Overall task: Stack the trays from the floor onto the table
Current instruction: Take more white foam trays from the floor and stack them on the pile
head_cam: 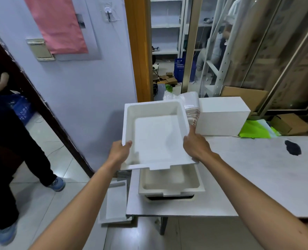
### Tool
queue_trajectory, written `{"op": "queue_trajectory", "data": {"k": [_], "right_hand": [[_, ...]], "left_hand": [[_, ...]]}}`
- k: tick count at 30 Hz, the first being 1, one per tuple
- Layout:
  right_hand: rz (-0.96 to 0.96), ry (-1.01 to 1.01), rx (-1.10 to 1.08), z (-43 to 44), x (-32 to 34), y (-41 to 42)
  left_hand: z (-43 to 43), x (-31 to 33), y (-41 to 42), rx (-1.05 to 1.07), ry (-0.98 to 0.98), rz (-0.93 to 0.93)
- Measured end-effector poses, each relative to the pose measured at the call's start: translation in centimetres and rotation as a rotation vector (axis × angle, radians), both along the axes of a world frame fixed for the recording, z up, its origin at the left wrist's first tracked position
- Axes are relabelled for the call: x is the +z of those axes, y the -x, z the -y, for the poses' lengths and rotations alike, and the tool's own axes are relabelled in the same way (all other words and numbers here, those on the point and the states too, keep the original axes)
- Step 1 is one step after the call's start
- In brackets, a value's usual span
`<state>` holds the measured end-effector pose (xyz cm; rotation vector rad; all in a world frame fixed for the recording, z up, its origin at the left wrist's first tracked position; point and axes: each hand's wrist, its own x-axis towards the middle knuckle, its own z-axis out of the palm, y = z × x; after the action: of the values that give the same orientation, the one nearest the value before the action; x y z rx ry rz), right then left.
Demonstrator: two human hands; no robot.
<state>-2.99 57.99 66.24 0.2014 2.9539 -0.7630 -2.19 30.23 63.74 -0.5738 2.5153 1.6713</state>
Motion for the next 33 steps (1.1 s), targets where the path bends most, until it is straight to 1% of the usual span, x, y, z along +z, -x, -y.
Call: {"op": "queue_trajectory", "data": {"k": [5,10,15,22,26,29,31,33], "right_hand": [[0.068,-0.013,-0.084,-1.0,-2.4,-0.4],[0.131,0.059,-0.144,-1.9,-3.0,0.0],[0.237,0.06,-0.154,-3.0,-4.0,0.1],[0.286,0.104,-0.135,-2.8,-5.5,-0.3],[0.302,0.097,-0.119,-3.0,-6.0,-0.1],[0.313,0.077,-0.11,-3.3,-6.6,0.1],[0.318,0.076,-0.11,-3.5,-6.9,0.2],[0.329,0.085,-0.102,-3.7,-7.2,0.3]], "left_hand": [[-1.5,-0.8,-0.4,-0.038,0.002,0.067],[-2.0,-0.7,0.2,-0.123,-0.019,0.116],[-2.0,-2.1,-0.1,-0.196,-0.011,0.185],[-2.2,-3.7,-0.4,-0.25,0.098,0.148],[-1.6,-4.8,-0.5,-0.329,0.093,0.162],[-1.6,-5.7,-0.3,-0.383,0.178,0.168],[-2.0,-6.1,-0.3,-0.359,0.209,0.142],[-2.4,-6.4,-0.4,-0.323,0.199,0.128]]}}
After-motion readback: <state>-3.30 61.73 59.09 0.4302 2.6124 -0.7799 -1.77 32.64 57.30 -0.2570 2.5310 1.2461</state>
